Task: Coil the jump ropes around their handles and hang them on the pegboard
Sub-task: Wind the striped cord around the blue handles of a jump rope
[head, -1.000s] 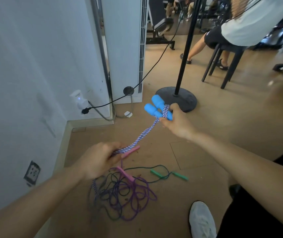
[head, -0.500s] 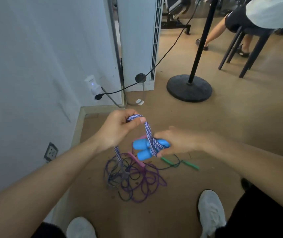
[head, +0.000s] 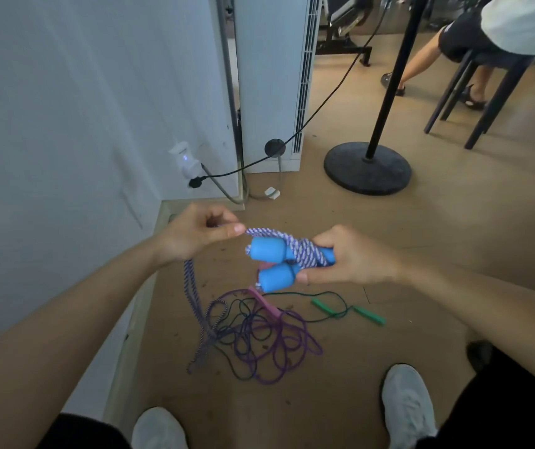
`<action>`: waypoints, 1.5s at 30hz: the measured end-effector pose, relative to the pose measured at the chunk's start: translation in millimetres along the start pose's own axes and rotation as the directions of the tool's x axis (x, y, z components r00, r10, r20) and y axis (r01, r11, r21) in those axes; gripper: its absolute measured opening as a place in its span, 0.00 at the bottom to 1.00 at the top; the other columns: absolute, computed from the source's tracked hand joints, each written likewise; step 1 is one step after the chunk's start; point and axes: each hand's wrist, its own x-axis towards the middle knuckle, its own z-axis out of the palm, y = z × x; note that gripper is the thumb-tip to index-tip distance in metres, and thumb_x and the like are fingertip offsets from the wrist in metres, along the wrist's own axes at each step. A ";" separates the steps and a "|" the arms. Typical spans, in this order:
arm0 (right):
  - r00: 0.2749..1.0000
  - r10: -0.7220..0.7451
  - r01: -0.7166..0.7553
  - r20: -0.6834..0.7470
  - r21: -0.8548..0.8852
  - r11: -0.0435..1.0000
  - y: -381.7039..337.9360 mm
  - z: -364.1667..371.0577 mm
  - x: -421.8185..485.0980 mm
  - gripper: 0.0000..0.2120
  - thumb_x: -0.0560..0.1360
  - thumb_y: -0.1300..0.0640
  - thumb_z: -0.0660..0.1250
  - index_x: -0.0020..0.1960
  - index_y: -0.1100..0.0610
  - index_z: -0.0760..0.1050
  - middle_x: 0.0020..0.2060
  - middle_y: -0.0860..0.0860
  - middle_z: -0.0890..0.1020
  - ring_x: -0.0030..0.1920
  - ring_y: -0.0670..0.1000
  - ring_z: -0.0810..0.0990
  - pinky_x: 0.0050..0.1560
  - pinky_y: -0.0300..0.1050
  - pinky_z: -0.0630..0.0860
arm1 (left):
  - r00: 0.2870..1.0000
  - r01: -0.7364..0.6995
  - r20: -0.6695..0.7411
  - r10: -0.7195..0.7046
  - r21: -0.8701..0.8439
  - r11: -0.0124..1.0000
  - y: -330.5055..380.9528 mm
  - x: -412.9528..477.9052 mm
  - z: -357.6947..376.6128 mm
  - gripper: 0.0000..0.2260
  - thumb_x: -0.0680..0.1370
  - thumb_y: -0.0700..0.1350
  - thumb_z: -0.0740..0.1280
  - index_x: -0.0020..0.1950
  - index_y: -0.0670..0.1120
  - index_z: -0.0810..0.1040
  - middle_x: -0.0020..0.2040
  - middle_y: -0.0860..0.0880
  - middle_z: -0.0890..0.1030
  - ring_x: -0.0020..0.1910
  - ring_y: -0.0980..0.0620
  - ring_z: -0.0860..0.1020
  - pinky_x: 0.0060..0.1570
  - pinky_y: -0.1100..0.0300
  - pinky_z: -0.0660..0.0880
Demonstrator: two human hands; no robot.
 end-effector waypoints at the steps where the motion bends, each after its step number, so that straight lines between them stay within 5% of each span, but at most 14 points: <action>1: 1.000 0.017 -0.015 -0.019 0.064 0.998 1.3 -5.7 -1.5 0.15 0.72 0.50 0.76 0.35 0.59 0.77 0.25 0.53 0.73 0.26 0.46 0.67 0.28 0.43 0.61 | 0.999 0.021 0.043 -0.021 -0.007 1.000 -3.7 -2.6 -4.4 0.16 0.73 0.56 0.70 0.48 0.44 0.83 0.30 0.59 0.76 0.31 0.63 0.72 0.35 0.70 0.69; 5: 0.989 0.072 -0.023 -0.132 0.341 0.940 5.0 -21.5 -2.6 0.13 0.74 0.53 0.73 0.35 0.57 0.75 0.22 0.47 0.72 0.23 0.45 0.67 0.24 0.37 0.63 | 0.993 0.105 0.053 -0.101 -0.066 0.992 -22.8 -7.7 -16.9 0.08 0.79 0.49 0.69 0.45 0.46 0.81 0.31 0.54 0.73 0.29 0.56 0.68 0.31 0.64 0.67; 11: 0.880 0.429 -0.198 -0.205 0.662 0.723 15.8 -34.9 6.2 0.11 0.78 0.47 0.66 0.49 0.54 0.75 0.26 0.52 0.70 0.22 0.47 0.57 0.26 0.40 0.50 | 0.985 0.103 -0.110 -0.132 -0.235 0.967 -30.3 -3.0 -17.4 0.06 0.81 0.42 0.67 0.55 0.41 0.78 0.37 0.56 0.79 0.26 0.52 0.71 0.26 0.64 0.67; 17: 0.761 0.584 -0.210 -0.280 0.746 0.632 25.7 -35.1 17.0 0.10 0.78 0.45 0.66 0.50 0.52 0.74 0.29 0.53 0.72 0.22 0.47 0.60 0.22 0.35 0.53 | 0.996 -0.062 0.073 0.052 0.147 0.987 -29.5 -3.4 9.6 0.07 0.76 0.47 0.74 0.53 0.53 0.81 0.43 0.55 0.81 0.38 0.56 0.78 0.41 0.60 0.77; 20: 0.725 0.598 -0.230 -0.342 0.698 0.678 30.3 -34.5 19.5 0.09 0.78 0.47 0.66 0.47 0.52 0.73 0.31 0.54 0.74 0.21 0.46 0.62 0.22 0.36 0.55 | 0.978 -0.158 0.181 0.106 0.307 0.938 -18.0 -9.3 27.7 0.05 0.77 0.51 0.72 0.44 0.59 0.78 0.36 0.60 0.77 0.34 0.58 0.73 0.40 0.56 0.73; 24: 0.795 0.394 -0.270 -0.462 0.312 0.911 45.6 -28.4 23.2 0.07 0.77 0.54 0.69 0.49 0.54 0.72 0.37 0.50 0.80 0.29 0.44 0.78 0.29 0.39 0.73 | 0.956 -0.174 0.261 0.132 0.147 0.974 10.1 -15.8 39.8 0.07 0.80 0.52 0.69 0.41 0.54 0.79 0.30 0.58 0.69 0.31 0.59 0.66 0.33 0.59 0.63; 26: 0.877 0.282 -0.269 -0.389 0.087 0.959 54.7 -22.7 24.7 0.11 0.75 0.53 0.72 0.51 0.56 0.73 0.42 0.51 0.80 0.39 0.52 0.80 0.39 0.51 0.78 | 0.948 -0.182 0.279 0.154 0.077 0.980 21.9 -19.3 37.5 0.09 0.79 0.51 0.69 0.42 0.48 0.80 0.31 0.56 0.68 0.31 0.59 0.65 0.32 0.60 0.62; 31: 0.996 0.086 -0.087 -0.018 -0.333 0.939 30.9 -3.5 16.5 0.15 0.72 0.46 0.74 0.47 0.54 0.72 0.35 0.47 0.78 0.35 0.49 0.76 0.35 0.45 0.71 | 0.969 -0.187 0.152 0.194 -0.056 0.981 44.4 -19.4 37.3 0.07 0.78 0.44 0.71 0.45 0.41 0.81 0.29 0.57 0.72 0.29 0.60 0.66 0.31 0.67 0.62; 34: 0.995 0.010 0.026 0.096 -0.365 0.931 16.0 7.7 11.5 0.20 0.70 0.39 0.73 0.47 0.54 0.74 0.33 0.50 0.78 0.33 0.51 0.76 0.37 0.50 0.73 | 0.978 -0.204 0.037 0.207 -0.059 0.977 42.8 -13.6 36.6 0.11 0.77 0.50 0.71 0.45 0.42 0.81 0.33 0.48 0.71 0.32 0.56 0.66 0.33 0.61 0.62; 39: 0.997 0.036 -0.007 0.072 -0.368 0.930 3.4 16.3 9.0 0.31 0.63 0.24 0.65 0.34 0.54 0.72 0.24 0.50 0.72 0.26 0.49 0.70 0.31 0.49 0.72 | 0.971 -0.218 -0.103 0.218 0.010 0.976 45.3 -6.2 37.0 0.09 0.77 0.48 0.72 0.38 0.48 0.81 0.29 0.51 0.67 0.30 0.57 0.63 0.31 0.61 0.60; 42: 0.998 0.065 -0.061 0.007 -0.283 0.957 0.7 16.6 8.6 0.32 0.65 0.28 0.69 0.27 0.57 0.66 0.21 0.50 0.65 0.24 0.49 0.62 0.29 0.47 0.61 | 0.958 -0.189 -0.199 0.206 0.102 0.977 41.0 1.2 34.0 0.12 0.75 0.53 0.74 0.33 0.58 0.77 0.27 0.57 0.69 0.28 0.58 0.65 0.31 0.62 0.64; 44: 0.996 0.086 -0.087 -0.015 -0.186 0.979 0.5 14.7 8.4 0.30 0.68 0.36 0.73 0.26 0.57 0.64 0.21 0.49 0.62 0.24 0.48 0.60 0.29 0.47 0.57 | 0.953 -0.158 -0.223 0.204 0.211 0.965 33.0 3.7 30.1 0.04 0.74 0.56 0.75 0.44 0.60 0.81 0.40 0.60 0.77 0.39 0.58 0.75 0.43 0.58 0.75; 45: 0.994 0.107 -0.110 -0.030 -0.126 0.986 1.5 13.2 8.3 0.30 0.68 0.39 0.75 0.26 0.57 0.64 0.21 0.48 0.61 0.24 0.48 0.59 0.29 0.46 0.55 | 0.955 -0.144 -0.219 0.202 0.253 0.957 30.3 3.5 27.9 0.08 0.74 0.56 0.75 0.51 0.59 0.81 0.47 0.59 0.77 0.48 0.57 0.77 0.52 0.54 0.77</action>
